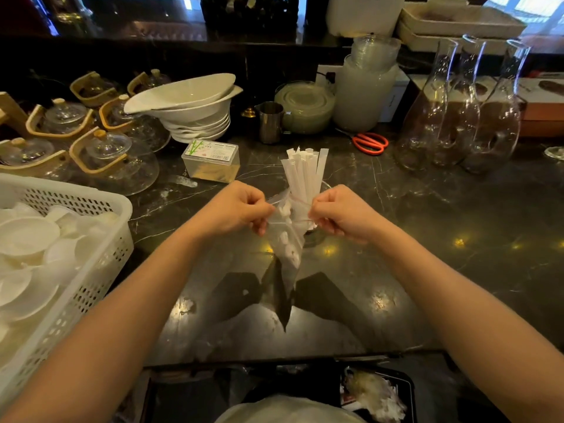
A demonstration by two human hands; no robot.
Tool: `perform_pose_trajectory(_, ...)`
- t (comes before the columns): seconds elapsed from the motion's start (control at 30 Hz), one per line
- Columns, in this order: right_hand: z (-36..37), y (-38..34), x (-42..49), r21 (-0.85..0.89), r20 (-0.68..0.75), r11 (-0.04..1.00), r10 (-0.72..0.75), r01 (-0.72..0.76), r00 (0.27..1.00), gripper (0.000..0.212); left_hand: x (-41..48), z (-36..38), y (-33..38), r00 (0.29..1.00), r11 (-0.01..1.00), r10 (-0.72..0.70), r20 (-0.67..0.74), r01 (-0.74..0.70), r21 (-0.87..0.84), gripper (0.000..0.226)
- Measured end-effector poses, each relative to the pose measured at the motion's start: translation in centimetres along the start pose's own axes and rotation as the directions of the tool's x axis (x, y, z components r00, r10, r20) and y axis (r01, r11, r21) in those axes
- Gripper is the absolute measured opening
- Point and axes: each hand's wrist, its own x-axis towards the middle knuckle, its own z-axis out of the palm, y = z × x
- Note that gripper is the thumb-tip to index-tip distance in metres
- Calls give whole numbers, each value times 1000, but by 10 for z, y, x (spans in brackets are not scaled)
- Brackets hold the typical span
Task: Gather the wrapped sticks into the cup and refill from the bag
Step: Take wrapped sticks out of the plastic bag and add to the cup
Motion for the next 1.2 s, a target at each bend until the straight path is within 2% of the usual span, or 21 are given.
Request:
perform_pose_trajectory(0.1,-12,-5,-2,-190,14,981,34,-31,999,32,1,-17,-1,1000,995,-13,-23,15,94,31)
perform_pose_trajectory(0.23,-23,-12,0,-322,27,945,71,-58,997,35,2,-28,3,1000,977,-11,28,5,214,18)
perform_pose_trajectory(0.37,-28,-20,2,-462,116,887,77,-15,990,28,1,-37,8,991,970,-45,129,12,242,20)
perform_pose_trajectory(0.5,-28,-24,5,-592,142,804,38,54,989,21,5,-39,9,989,974,-46,143,13,228,22)
perform_pose_trajectory(0.6,-27,-25,5,-580,143,804,-61,134,988,21,9,-35,9,994,982,-26,108,5,188,25)
perform_pose_trajectory(0.73,-24,-27,3,-469,228,857,-114,212,967,43,15,-32,5,999,992,-18,39,13,129,26)
perform_pose_trajectory(0.87,-24,-30,-2,-335,220,916,-152,221,964,38,22,-29,0,999,999,-12,-33,13,34,26)
perform_pose_trajectory(0.93,-23,-33,-4,-425,263,877,-118,225,958,34,26,-26,-1,998,1000,-17,-64,18,1,26)
perform_pose_trajectory(1.03,-15,-26,-2,-612,278,762,-42,210,960,33,30,-21,-3,997,998,-17,-76,12,-56,26)
perform_pose_trajectory(1.13,-3,-20,3,-646,237,728,-95,230,967,14,32,-15,-4,996,991,-21,-88,9,-137,27)
perform_pose_trajectory(1.2,-4,-16,7,-633,216,730,-153,258,964,28,30,-13,-3,997,982,-4,-83,-12,-189,24)
